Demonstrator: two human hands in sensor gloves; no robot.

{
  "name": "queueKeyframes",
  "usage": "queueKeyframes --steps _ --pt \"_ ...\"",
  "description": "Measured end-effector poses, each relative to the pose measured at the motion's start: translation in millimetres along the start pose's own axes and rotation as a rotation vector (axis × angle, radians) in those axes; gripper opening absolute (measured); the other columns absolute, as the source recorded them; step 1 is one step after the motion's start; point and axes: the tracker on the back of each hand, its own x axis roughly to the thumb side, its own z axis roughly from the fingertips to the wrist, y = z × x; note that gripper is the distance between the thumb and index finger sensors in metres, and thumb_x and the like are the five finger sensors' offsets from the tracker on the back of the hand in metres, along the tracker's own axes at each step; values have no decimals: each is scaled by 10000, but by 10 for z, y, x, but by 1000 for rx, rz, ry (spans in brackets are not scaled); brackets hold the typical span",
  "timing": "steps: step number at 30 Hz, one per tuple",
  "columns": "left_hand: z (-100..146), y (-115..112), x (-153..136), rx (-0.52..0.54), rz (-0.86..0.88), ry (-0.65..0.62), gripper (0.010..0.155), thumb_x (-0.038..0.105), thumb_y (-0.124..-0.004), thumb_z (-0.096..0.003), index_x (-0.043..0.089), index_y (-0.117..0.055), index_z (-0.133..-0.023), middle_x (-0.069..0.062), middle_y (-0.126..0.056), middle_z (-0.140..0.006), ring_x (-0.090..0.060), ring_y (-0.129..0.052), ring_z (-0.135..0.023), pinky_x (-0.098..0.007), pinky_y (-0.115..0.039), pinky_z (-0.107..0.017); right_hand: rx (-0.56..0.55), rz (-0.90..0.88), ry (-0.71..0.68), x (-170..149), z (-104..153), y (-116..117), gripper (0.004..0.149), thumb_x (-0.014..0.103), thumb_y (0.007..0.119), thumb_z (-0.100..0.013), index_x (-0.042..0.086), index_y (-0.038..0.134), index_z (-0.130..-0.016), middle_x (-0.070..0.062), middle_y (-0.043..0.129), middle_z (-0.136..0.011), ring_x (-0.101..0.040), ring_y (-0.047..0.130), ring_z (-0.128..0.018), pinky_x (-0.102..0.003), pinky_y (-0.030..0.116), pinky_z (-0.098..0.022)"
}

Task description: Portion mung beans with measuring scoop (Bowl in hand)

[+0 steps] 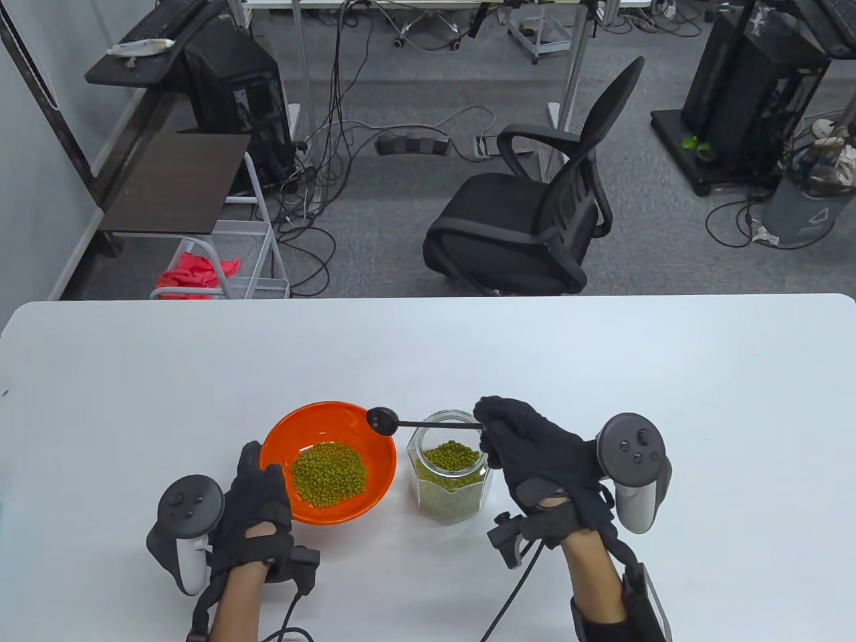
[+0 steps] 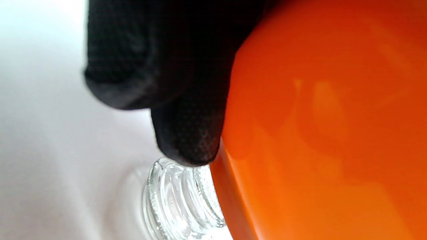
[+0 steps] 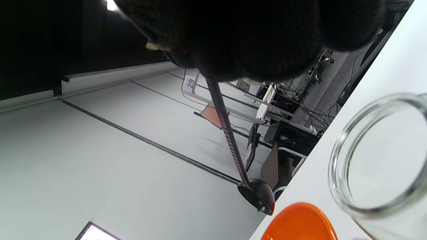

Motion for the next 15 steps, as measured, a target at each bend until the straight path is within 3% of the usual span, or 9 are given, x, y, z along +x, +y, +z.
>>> queueKeyframes --steps 15 --pt "1 -4 1 0 -2 -1 630 393 -651 -538 84 -498 -1065 -118 -771 -916 -215 -1156 -343 -233 -976 -183 -222 -8 55 -68 75 -513 395 248 794 -463 90 837 -822 -184 934 -577 -257 961 -340 -592 758 -431"
